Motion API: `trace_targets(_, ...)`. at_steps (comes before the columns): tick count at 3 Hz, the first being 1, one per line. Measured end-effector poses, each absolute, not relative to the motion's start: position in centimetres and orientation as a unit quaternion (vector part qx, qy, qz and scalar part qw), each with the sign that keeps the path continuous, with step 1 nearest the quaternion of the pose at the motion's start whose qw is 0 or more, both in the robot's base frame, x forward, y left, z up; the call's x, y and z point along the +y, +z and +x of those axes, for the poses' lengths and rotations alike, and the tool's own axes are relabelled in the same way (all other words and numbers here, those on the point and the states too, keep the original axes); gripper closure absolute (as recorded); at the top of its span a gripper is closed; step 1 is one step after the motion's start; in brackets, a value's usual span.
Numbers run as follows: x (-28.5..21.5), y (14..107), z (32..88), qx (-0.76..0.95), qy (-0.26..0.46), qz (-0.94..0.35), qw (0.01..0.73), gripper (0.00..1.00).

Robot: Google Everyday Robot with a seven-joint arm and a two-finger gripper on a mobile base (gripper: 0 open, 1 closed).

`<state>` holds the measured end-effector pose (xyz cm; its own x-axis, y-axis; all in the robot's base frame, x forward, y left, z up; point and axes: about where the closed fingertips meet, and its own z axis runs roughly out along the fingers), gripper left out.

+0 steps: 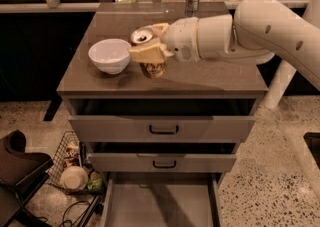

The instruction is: Pick orange can from bottom drawer and place on counter

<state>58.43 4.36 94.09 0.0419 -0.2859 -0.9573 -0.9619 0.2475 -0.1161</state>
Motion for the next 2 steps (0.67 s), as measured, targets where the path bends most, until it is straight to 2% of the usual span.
trace_targets(2,2.0,94.9,68.3,0.619,0.358,-0.497,0.492,1.00)
